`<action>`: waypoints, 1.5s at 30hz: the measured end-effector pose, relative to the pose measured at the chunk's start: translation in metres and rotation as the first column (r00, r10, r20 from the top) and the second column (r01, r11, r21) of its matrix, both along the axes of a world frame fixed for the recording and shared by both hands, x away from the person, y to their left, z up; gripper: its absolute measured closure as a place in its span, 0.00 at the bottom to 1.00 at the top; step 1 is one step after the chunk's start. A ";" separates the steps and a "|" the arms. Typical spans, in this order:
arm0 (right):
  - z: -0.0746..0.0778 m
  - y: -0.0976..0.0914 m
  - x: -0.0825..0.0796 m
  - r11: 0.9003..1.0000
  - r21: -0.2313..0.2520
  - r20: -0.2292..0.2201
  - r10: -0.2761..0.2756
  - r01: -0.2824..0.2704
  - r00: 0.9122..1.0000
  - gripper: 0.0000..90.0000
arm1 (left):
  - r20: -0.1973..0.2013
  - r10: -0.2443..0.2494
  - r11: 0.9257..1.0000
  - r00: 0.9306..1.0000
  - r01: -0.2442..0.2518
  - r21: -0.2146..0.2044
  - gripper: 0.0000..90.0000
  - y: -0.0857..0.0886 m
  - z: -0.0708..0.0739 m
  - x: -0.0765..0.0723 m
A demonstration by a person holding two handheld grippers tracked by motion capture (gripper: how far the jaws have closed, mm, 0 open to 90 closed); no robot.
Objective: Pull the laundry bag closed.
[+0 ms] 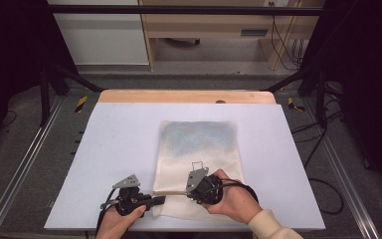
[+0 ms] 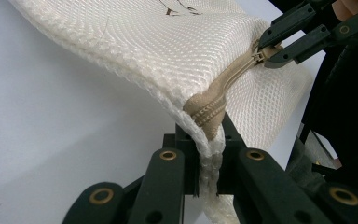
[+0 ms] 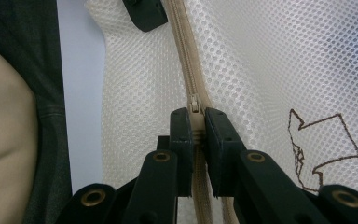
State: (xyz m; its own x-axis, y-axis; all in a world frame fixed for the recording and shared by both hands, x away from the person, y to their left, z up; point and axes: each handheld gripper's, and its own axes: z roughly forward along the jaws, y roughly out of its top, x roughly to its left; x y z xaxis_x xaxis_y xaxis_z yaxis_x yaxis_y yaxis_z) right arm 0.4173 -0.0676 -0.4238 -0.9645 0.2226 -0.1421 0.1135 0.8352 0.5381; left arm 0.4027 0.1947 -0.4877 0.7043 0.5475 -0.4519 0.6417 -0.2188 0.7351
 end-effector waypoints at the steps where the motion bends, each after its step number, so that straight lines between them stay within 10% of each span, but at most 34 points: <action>1: 0.000 -0.001 0.000 1.000 0.004 -0.001 -0.003 0.003 1.000 0.91 | -0.001 0.001 1.000 1.000 -0.001 -0.002 0.93 0.000 0.000 0.000; 45: 0.002 -0.016 -0.003 1.000 0.003 -0.006 -0.008 0.008 1.000 0.91 | -0.004 -0.025 1.000 1.000 0.025 0.008 0.93 -0.006 -0.002 -0.003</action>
